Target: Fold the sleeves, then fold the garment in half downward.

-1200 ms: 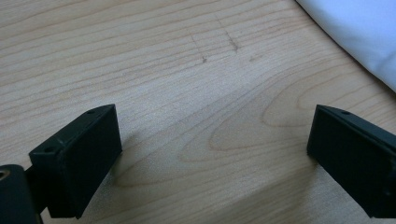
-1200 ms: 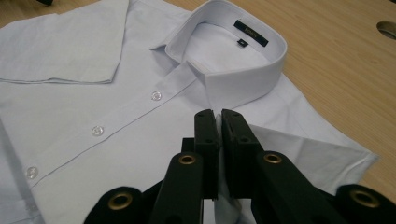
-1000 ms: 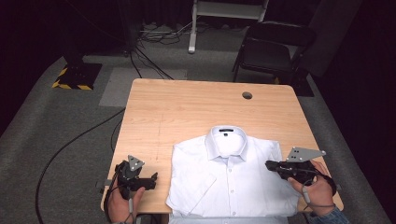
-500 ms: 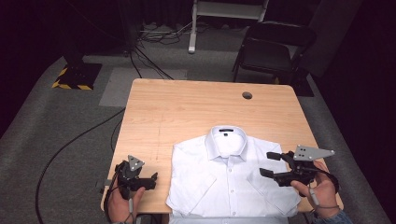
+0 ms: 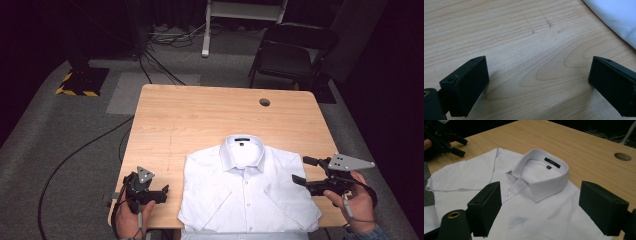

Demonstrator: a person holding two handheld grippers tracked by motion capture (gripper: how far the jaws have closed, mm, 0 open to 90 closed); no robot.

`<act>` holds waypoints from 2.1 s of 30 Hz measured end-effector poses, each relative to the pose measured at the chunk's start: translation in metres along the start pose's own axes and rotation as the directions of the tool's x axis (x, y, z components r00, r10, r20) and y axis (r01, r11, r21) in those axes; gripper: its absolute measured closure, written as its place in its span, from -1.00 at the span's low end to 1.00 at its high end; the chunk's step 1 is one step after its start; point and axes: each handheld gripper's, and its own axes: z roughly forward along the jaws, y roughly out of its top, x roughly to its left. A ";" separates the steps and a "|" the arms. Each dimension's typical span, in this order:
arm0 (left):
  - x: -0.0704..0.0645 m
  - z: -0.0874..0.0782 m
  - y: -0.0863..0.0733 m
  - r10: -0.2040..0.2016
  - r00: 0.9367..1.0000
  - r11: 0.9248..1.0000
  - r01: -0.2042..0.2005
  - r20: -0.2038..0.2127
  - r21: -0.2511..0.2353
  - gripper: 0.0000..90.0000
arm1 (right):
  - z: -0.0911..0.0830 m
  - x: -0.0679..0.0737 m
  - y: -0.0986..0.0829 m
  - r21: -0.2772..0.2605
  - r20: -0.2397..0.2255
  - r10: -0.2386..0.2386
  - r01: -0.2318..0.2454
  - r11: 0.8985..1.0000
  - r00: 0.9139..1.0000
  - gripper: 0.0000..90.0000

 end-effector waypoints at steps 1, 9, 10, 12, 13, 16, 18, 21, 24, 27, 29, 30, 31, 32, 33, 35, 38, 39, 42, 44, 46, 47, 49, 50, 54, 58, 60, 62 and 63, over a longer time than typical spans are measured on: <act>0.000 0.000 0.000 0.000 1.000 1.000 0.000 0.000 0.000 -0.93 | -0.002 -0.002 -0.001 0.003 0.006 0.000 0.000 1.000 1.000 -0.60; 0.000 0.000 0.000 0.000 1.000 1.000 0.000 0.000 0.000 -0.93 | -0.014 -0.019 -0.014 0.032 0.081 0.003 -0.006 0.999 0.997 -0.62; 0.000 0.000 0.000 0.000 1.000 1.000 0.000 0.000 0.000 -0.93 | -0.015 -0.022 -0.016 0.036 0.088 0.005 -0.008 0.999 0.996 -0.62; 0.000 0.000 0.000 0.000 1.000 1.000 0.000 0.000 0.000 -0.93 | -0.016 -0.026 -0.020 0.044 0.103 0.008 -0.012 0.999 0.995 -0.63; 0.000 0.000 0.000 0.000 1.000 1.000 0.000 0.000 0.000 -0.93 | -0.017 -0.028 -0.022 0.048 0.108 0.008 -0.013 0.999 0.994 -0.63; 0.000 0.000 0.000 0.000 1.000 1.000 0.000 0.000 0.000 -0.93 | -0.019 -0.033 -0.028 0.060 0.124 0.016 -0.023 0.998 0.992 -0.63; 0.000 0.000 0.000 -0.001 1.000 1.000 0.001 -0.001 0.000 -0.93 | -0.020 -0.036 -0.032 0.068 0.134 0.021 -0.031 0.997 0.991 -0.63; 0.000 0.000 0.000 0.001 1.000 1.000 -0.001 0.000 0.001 -0.93 | -0.021 -0.041 -0.038 0.079 0.146 0.030 -0.042 0.996 0.989 -0.63; 0.000 0.000 0.000 -0.001 1.000 1.000 0.001 -0.001 -0.001 -0.93 | -0.022 -0.045 -0.045 0.089 0.156 0.040 -0.054 0.995 0.987 -0.63; 0.000 0.000 0.000 0.000 1.000 1.000 0.000 -0.001 0.000 -0.93 | -0.024 -0.049 -0.051 0.095 0.169 0.046 -0.063 0.994 0.985 -0.63; 0.000 0.000 0.000 0.000 1.000 1.000 0.000 -0.001 0.000 -0.93 | -0.026 -0.052 -0.055 0.098 0.177 0.049 -0.067 0.993 0.983 -0.63; 0.000 0.000 0.000 -0.001 1.000 1.000 0.001 -0.001 0.000 -0.93 | -0.027 -0.053 -0.057 0.099 0.181 0.052 -0.071 0.993 0.982 -0.63; 0.000 0.000 0.000 0.001 1.000 1.000 -0.001 0.000 0.001 -0.93 | -0.027 -0.054 -0.059 0.100 0.185 0.053 -0.073 0.992 0.981 -0.63; 0.000 0.000 0.000 0.000 1.000 1.000 0.000 -0.001 0.000 -0.93 | -0.028 -0.055 -0.061 0.102 0.189 0.057 -0.077 0.992 0.980 -0.63; 0.000 0.000 0.000 0.000 1.000 1.000 0.000 -0.001 0.001 -0.93 | -0.029 -0.057 -0.063 0.105 0.193 0.060 -0.082 0.991 0.979 -0.63; 0.000 0.000 0.000 0.000 1.000 1.000 0.000 0.000 0.001 -0.93 | -0.029 -0.060 -0.068 0.113 0.202 0.066 -0.090 0.989 0.977 -0.63; 0.000 0.000 0.000 -0.001 1.000 1.000 0.001 0.000 0.001 -0.93 | -0.030 -0.063 -0.074 0.125 0.214 0.071 -0.100 0.987 0.974 -0.63; 0.000 0.000 0.000 0.002 1.000 1.000 -0.002 0.000 0.002 -0.93 | -0.030 -0.064 -0.076 0.129 0.218 0.074 -0.103 0.986 0.973 -0.63; 0.000 0.000 0.000 -0.001 1.000 1.000 0.001 0.000 0.001 -0.93 | -0.029 -0.068 -0.081 0.137 0.224 0.080 -0.112 0.984 0.971 -0.64; 0.000 0.000 0.000 0.000 1.000 1.000 0.000 0.000 0.001 -0.93 | -0.028 -0.070 -0.085 0.147 0.231 0.082 -0.118 0.982 0.970 -0.64; 0.000 0.000 0.000 -0.001 1.000 1.000 0.001 0.000 0.001 -0.93 | -0.027 -0.072 -0.088 0.153 0.237 0.081 -0.120 0.981 0.968 -0.65; 0.000 0.000 0.000 -0.001 1.000 1.000 0.001 0.000 0.002 -0.93 | -0.027 -0.073 -0.090 0.157 0.241 0.082 -0.122 0.980 0.967 -0.65; 0.000 0.000 0.000 -0.001 1.000 1.000 0.001 0.000 0.001 -0.93 | -0.025 -0.075 -0.094 0.174 0.251 0.081 -0.127 0.977 0.964 -0.65; 0.000 0.000 0.000 -0.001 1.000 1.000 0.001 0.000 0.002 -0.93 | -0.024 -0.076 -0.097 0.182 0.256 0.080 -0.129 0.975 0.963 -0.65; 0.000 0.000 0.000 -0.001 1.000 1.000 0.001 0.000 0.001 -0.93 | -0.020 -0.080 -0.106 0.203 0.274 0.094 -0.153 0.967 0.957 -0.65; 0.000 0.000 0.000 -0.002 1.000 1.000 0.002 -0.001 0.001 -0.93 | -0.018 -0.083 -0.113 0.221 0.289 0.114 -0.182 0.958 0.951 -0.65; 0.000 0.000 0.000 -0.001 1.000 1.000 0.001 0.000 0.001 -0.93 | -0.016 -0.083 -0.116 0.234 0.299 0.125 -0.199 0.952 0.946 -0.65; 0.000 0.000 0.000 0.000 1.000 1.000 0.000 0.000 0.001 -0.93 | -0.014 -0.083 -0.120 0.245 0.323 0.129 -0.214 0.946 0.938 -0.65; 0.000 0.000 0.000 -0.001 1.000 1.000 0.001 0.000 0.001 -0.93 | -0.013 -0.082 -0.122 0.254 0.337 0.125 -0.219 0.942 0.933 -0.68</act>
